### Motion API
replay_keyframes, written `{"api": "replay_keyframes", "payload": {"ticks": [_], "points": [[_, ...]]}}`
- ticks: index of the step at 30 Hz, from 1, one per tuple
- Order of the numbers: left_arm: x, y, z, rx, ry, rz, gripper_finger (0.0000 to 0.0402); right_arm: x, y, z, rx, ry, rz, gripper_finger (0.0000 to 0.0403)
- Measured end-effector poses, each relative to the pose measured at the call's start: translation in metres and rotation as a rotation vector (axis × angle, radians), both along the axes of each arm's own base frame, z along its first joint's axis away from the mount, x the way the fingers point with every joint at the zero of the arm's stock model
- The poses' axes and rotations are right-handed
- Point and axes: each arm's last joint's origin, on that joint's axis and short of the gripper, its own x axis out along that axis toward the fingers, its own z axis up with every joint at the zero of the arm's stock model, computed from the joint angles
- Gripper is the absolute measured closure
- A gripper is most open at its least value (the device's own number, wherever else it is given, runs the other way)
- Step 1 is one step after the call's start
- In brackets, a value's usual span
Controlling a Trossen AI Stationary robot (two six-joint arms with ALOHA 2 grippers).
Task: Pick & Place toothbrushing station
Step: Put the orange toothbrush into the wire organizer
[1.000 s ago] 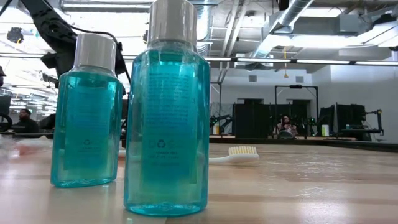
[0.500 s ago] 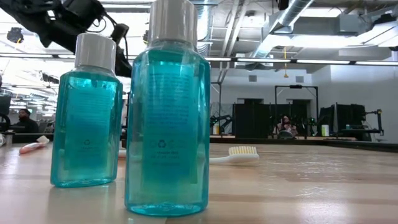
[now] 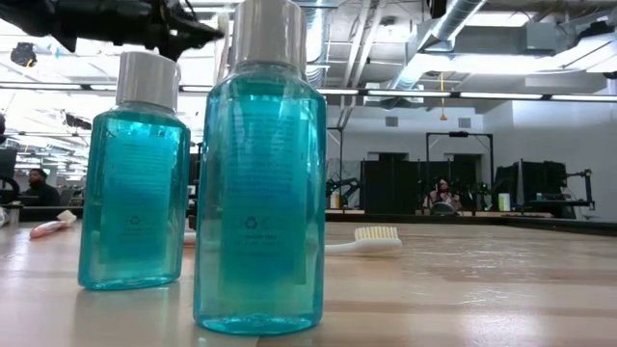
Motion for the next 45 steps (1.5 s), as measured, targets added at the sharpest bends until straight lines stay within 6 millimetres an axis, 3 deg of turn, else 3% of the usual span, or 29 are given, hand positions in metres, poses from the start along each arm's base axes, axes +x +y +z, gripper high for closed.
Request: {"api": "replay_keyframes", "payload": {"ticks": [13, 32, 45], "points": [[0.008, -0.03, 0.003, 0.138, -0.015, -0.158, 0.0401, 0.0, -0.003, 0.0, 0.072, -0.014, -0.016, 0.027], [0.03, -0.027, -0.019, 0.282, 0.137, -0.165, 0.0401, 0.009, -0.001, -0.008, 0.142, 0.01, -0.017, 0.0271], [0.015, -0.029, -0.075, 0.248, 0.183, -0.17, 0.0401, 0.015, -0.001, -0.013, 0.18, 0.024, -0.013, 0.0272]]}}
